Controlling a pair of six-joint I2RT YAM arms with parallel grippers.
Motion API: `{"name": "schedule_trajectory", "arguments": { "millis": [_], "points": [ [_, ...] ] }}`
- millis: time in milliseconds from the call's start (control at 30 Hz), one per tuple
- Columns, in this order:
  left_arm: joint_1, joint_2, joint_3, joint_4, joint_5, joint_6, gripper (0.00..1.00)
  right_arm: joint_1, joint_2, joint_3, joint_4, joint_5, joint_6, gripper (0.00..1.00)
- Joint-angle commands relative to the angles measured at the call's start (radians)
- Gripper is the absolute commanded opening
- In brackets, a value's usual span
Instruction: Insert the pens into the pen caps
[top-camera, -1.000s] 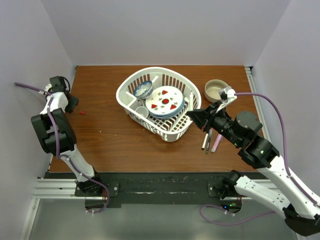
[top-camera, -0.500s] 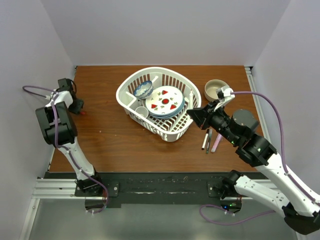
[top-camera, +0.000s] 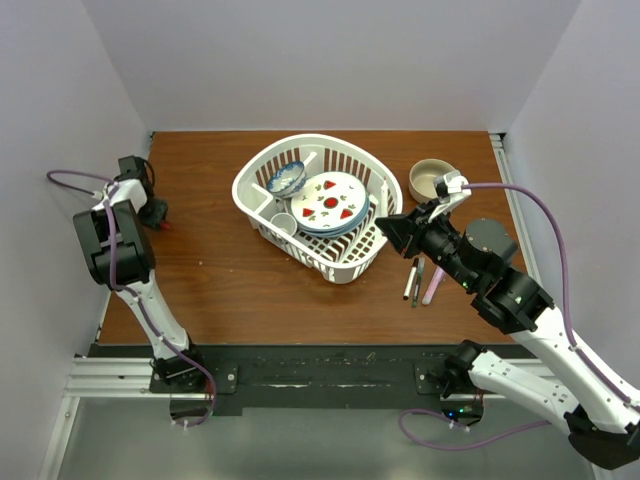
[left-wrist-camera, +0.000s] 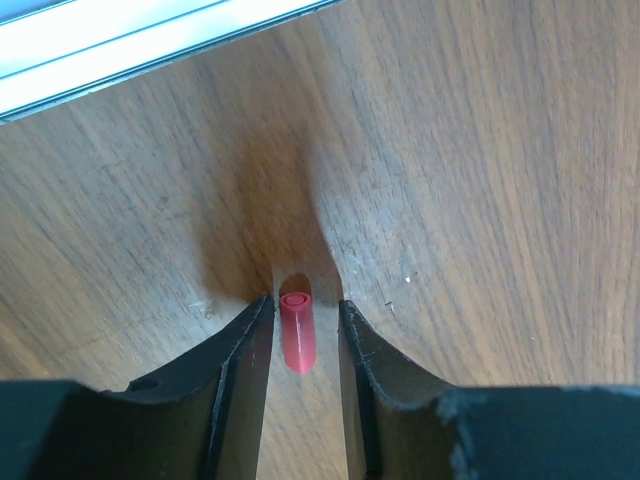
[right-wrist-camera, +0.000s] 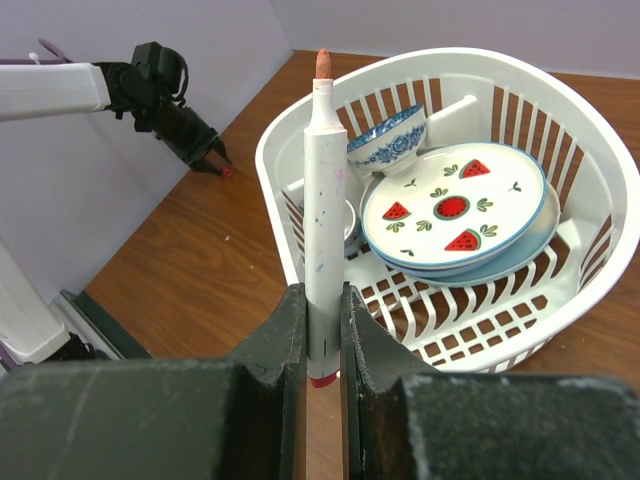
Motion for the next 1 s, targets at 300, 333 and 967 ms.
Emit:
{"name": "schedule_trajectory", "arguments": {
  "millis": [300,333,967],
  "points": [
    [-0.021,0.108,0.029,-0.106,0.024,0.015,0.21,-0.001,0.000,0.068,-0.020,0.042,-0.015,0.00],
    [-0.024,0.114,0.024,-0.108,0.026,0.023,0.20,-0.001,-0.002,0.080,-0.027,0.045,-0.014,0.00],
    [-0.136,-0.109,-0.264,-0.001,0.016,0.096,0.00,-0.001,-0.051,0.039,-0.063,0.018,0.052,0.00]
  ]
}}
